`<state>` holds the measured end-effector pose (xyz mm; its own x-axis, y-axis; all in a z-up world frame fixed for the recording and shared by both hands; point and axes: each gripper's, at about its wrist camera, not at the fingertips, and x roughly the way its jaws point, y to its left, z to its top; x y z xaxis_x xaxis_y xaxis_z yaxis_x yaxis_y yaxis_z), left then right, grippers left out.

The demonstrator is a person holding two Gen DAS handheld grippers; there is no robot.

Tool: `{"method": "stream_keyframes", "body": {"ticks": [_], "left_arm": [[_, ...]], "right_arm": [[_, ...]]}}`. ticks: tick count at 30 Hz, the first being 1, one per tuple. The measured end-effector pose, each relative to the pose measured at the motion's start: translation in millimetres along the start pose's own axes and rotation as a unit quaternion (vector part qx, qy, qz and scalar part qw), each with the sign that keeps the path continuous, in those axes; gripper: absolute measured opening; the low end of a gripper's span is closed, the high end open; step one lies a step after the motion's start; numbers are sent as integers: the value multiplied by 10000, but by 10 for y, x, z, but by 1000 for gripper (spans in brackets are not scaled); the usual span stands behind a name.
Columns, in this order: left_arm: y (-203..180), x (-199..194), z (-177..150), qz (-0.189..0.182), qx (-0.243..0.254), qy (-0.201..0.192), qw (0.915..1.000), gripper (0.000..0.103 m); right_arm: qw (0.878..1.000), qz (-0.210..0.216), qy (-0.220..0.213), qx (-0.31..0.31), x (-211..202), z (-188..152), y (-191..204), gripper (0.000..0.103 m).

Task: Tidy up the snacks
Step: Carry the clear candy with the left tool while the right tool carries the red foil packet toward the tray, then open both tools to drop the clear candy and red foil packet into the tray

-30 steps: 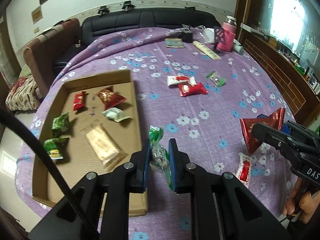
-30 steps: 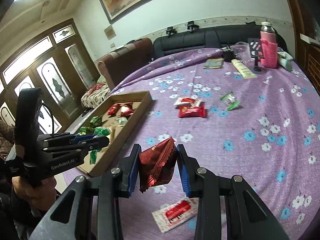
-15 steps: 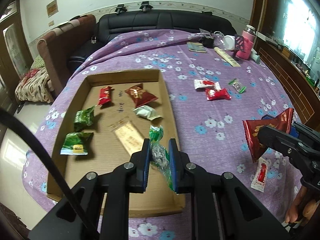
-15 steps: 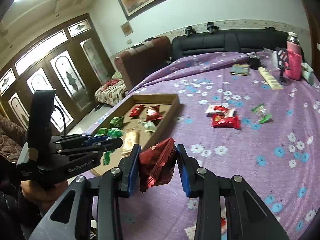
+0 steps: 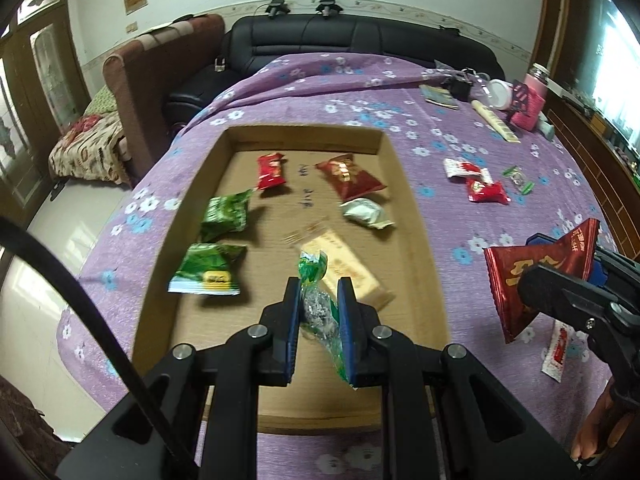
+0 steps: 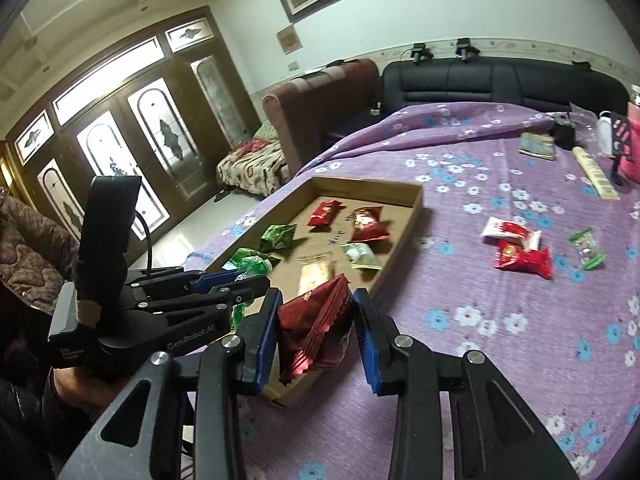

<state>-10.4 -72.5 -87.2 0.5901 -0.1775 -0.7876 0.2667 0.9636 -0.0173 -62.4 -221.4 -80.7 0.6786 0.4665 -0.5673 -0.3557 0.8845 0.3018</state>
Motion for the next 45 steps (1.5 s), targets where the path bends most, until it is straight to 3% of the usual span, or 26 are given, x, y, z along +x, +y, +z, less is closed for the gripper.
{"method": "stream_keyframes", "body": {"ticks": [12, 25, 45], "left_arm": [[503, 136, -85, 277, -418, 182, 9986, 20], [547, 312, -88, 275, -444, 344, 9980, 20], [546, 451, -81, 268, -481, 509, 9972, 20]], "right_arm": [[9984, 417, 298, -250, 464, 85, 300, 35], [9948, 588, 764, -321, 794, -29, 420, 35], [9943, 518, 891, -291, 861, -60, 360, 36]]}}
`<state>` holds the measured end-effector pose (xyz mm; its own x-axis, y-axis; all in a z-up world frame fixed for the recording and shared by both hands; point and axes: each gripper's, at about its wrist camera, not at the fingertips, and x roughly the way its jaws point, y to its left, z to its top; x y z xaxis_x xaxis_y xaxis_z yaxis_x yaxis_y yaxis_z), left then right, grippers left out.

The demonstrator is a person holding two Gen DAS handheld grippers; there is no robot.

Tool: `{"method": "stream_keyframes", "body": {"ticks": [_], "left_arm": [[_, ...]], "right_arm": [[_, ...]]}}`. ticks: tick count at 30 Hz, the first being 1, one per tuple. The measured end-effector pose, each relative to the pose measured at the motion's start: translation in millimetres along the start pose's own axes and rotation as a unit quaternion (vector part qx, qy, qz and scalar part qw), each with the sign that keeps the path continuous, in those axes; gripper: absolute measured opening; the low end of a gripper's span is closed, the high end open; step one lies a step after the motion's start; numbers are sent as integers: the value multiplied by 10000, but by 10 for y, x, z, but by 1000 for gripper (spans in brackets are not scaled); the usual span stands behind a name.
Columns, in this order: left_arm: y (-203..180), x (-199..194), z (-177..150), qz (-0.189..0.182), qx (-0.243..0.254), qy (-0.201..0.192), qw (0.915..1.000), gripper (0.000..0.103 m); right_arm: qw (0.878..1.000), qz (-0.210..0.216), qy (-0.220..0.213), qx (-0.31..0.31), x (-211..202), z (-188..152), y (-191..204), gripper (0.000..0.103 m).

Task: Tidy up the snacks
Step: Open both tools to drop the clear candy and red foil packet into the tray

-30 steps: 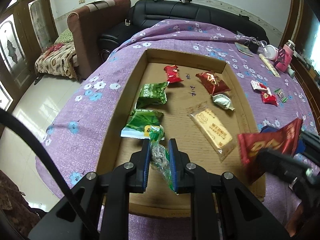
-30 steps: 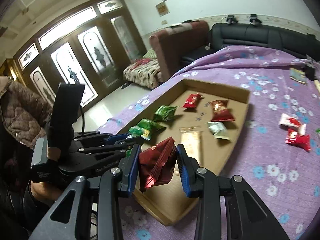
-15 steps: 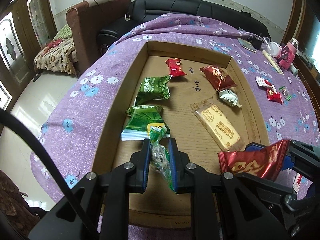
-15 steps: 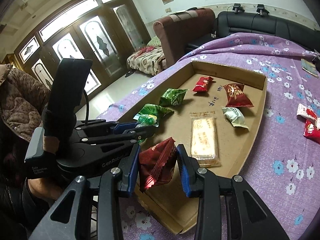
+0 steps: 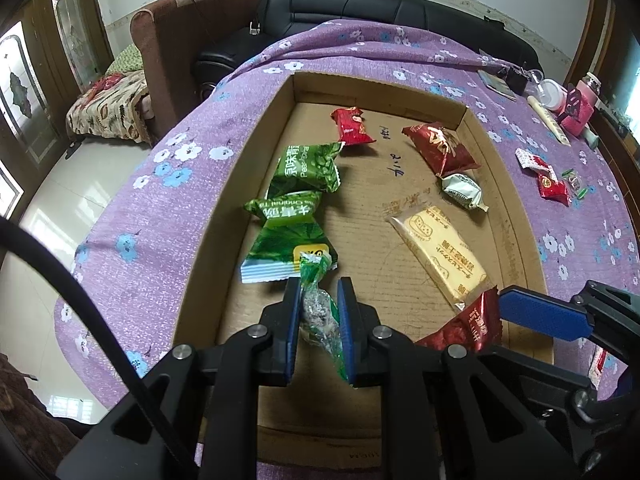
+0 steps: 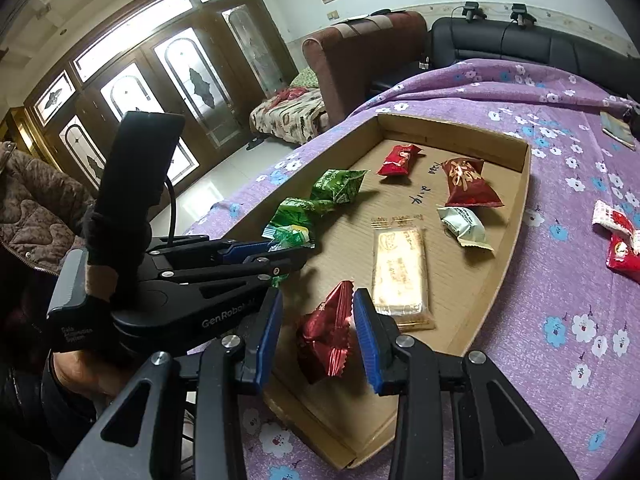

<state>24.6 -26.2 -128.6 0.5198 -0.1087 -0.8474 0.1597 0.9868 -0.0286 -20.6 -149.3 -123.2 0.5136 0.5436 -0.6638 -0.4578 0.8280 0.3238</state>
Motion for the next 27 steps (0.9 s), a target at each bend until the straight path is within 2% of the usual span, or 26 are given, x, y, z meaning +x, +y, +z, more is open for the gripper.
{"method": "stream_keyframes", "body": {"ticks": [12, 14, 15, 16, 20, 24, 27], "left_arm": [[-32, 85, 13, 148, 42, 80, 9998, 23], [-50, 89, 17, 215, 66, 79, 9997, 33], [-55, 97, 15, 235, 64, 93, 9997, 46], [-56, 100, 13, 264, 67, 97, 9996, 55], [-64, 52, 11, 336, 107, 17, 9994, 57], [-84, -45, 25, 385, 122, -101, 9991, 70], [-116, -129, 31, 370, 167, -206, 9990, 71]], "right_arm": [[9993, -137, -288, 179, -297, -57, -120, 36], [9989, -171, -363, 225, -374, -75, -153, 36], [9986, -204, -411, 259, -426, -79, -176, 36], [9984, -224, -446, 280, -461, -79, -187, 36], [9966, -361, -628, 385, -665, -115, -265, 36], [9937, -540, -812, 550, -875, -178, -396, 36], [9909, -702, -896, 719, -1000, -263, -525, 37]]}}
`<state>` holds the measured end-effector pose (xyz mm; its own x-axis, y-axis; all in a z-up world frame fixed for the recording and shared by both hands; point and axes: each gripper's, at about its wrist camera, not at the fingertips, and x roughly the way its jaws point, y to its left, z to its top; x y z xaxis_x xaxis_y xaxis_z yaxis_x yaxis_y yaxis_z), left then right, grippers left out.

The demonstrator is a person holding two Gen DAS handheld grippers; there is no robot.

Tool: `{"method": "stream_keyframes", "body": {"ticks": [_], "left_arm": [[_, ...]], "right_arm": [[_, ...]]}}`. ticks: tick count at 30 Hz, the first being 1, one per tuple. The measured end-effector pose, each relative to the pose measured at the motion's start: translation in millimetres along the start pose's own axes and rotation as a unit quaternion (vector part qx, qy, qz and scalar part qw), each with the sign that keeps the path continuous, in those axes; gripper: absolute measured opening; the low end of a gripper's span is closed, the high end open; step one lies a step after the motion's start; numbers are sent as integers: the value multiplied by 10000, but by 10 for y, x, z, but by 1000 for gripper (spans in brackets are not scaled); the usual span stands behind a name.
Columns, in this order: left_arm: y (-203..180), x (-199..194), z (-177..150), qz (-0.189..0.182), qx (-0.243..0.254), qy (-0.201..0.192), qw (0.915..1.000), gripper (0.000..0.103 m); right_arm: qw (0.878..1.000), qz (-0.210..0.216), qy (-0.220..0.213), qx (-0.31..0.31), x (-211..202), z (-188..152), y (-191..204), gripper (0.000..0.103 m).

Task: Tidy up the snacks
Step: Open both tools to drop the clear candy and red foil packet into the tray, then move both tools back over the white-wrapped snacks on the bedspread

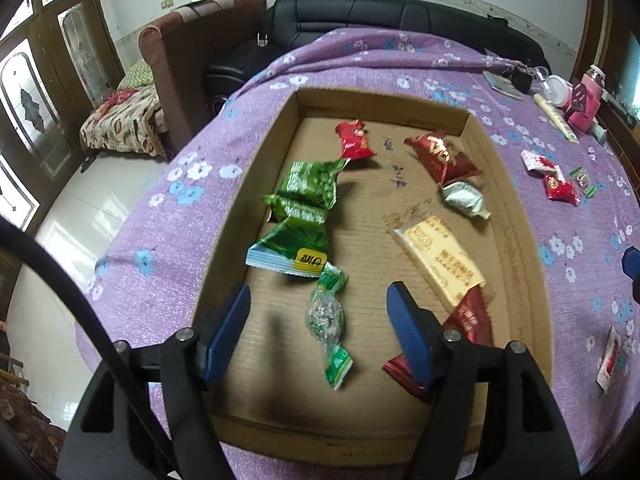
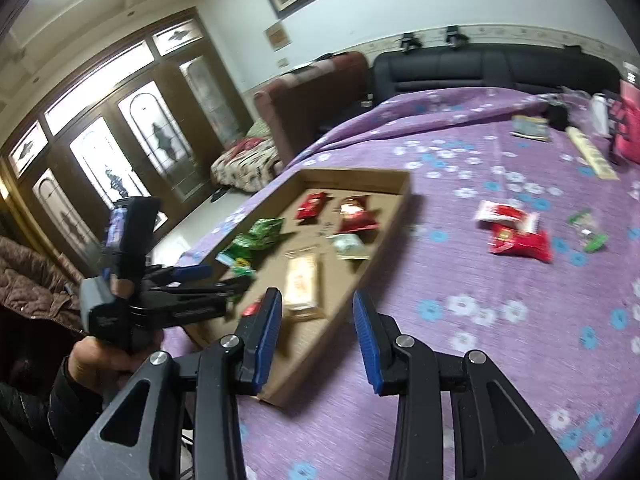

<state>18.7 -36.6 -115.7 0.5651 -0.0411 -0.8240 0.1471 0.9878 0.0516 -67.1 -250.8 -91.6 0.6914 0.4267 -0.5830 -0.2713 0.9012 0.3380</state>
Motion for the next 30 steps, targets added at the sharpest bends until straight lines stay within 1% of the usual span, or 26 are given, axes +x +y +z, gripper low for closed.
{"method": "stream_keyframes", "body": {"ticks": [4, 9, 13, 16, 18, 23, 30], "left_arm": [[-84, -75, 9, -57, 83, -46, 9999, 72], [-255, -180, -12, -238, 233, -85, 9994, 72], [-471, -254, -30, -386, 444, -116, 9982, 73], [-665, -307, -57, -582, 633, -78, 9963, 73], [-786, -347, -83, -673, 765, -80, 9948, 73], [-1144, -453, -163, -954, 1155, -62, 9887, 74], [-1624, -507, -309, -1373, 1669, 93, 9763, 75]], "right_arm": [[9995, -190, -61, 227, -142, -78, -210, 39], [9979, -469, -137, 430, -348, -197, -455, 42], [9954, -682, -226, 626, -523, -273, -642, 44], [9937, -803, -290, 723, -641, -317, -763, 45], [9924, -881, -323, 792, -706, -348, -846, 50], [9905, -979, -348, 897, -790, -386, -985, 51], [9899, -1078, -261, 882, -763, -398, -1106, 54]]}}
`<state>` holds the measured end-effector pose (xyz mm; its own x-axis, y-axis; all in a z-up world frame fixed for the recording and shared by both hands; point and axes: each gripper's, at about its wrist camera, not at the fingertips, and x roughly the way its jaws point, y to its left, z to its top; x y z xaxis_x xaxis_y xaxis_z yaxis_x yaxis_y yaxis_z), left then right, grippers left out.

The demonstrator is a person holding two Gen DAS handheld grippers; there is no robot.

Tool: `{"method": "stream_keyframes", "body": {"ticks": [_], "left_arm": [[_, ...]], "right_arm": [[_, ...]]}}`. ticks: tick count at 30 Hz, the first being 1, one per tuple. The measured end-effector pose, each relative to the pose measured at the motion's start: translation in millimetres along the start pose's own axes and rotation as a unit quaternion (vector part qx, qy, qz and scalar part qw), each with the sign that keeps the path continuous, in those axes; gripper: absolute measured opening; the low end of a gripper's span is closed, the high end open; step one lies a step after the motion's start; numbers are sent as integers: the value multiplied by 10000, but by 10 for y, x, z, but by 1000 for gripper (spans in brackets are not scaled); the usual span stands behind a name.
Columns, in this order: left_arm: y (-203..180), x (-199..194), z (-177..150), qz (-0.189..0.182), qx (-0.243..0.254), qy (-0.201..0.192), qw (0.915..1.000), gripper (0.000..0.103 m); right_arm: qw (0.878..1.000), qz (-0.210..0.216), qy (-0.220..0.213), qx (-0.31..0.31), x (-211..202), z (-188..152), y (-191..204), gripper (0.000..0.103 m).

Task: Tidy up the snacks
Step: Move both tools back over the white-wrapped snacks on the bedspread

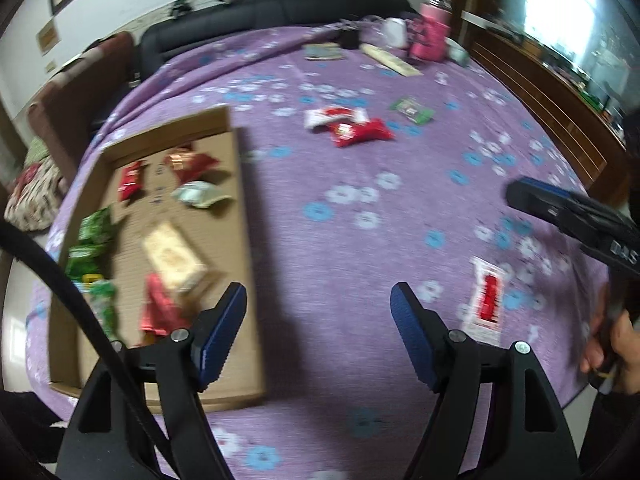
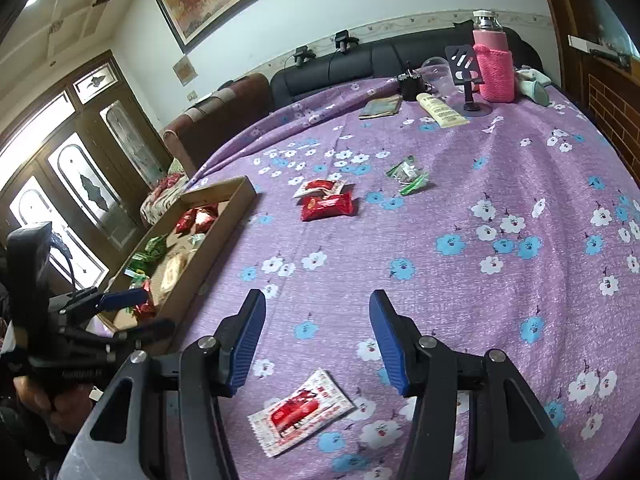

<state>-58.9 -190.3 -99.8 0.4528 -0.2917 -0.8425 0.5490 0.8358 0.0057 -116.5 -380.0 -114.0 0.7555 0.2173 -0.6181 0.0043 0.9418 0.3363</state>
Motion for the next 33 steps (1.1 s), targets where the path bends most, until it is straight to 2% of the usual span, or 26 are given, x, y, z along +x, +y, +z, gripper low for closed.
{"method": "stream_keyframes", "body": {"ticks": [8, 17, 20, 25, 30, 33], "left_arm": [[-471, 113, 11, -649, 472, 190, 9966, 75], [-764, 261, -1, -971, 760, 438, 9914, 75], [-830, 302, -10, -1126, 859, 503, 9886, 76], [-898, 409, -10, -1183, 951, 594, 9866, 76], [-930, 529, -2, -1216, 1063, 703, 9844, 76], [-957, 547, -12, -1194, 1196, 628, 9836, 76]], "right_arm": [[9999, -99, -21, 25, -41, 35, -136, 59], [9997, -219, -20, -89, 36, 214, -245, 62], [9991, -333, -2, -252, 144, 353, -265, 62], [9958, -690, 88, -602, 451, 661, -351, 62], [9901, -985, 383, -921, 889, 922, -456, 62], [9862, -1096, 573, -1098, 1146, 1015, -491, 62]]}}
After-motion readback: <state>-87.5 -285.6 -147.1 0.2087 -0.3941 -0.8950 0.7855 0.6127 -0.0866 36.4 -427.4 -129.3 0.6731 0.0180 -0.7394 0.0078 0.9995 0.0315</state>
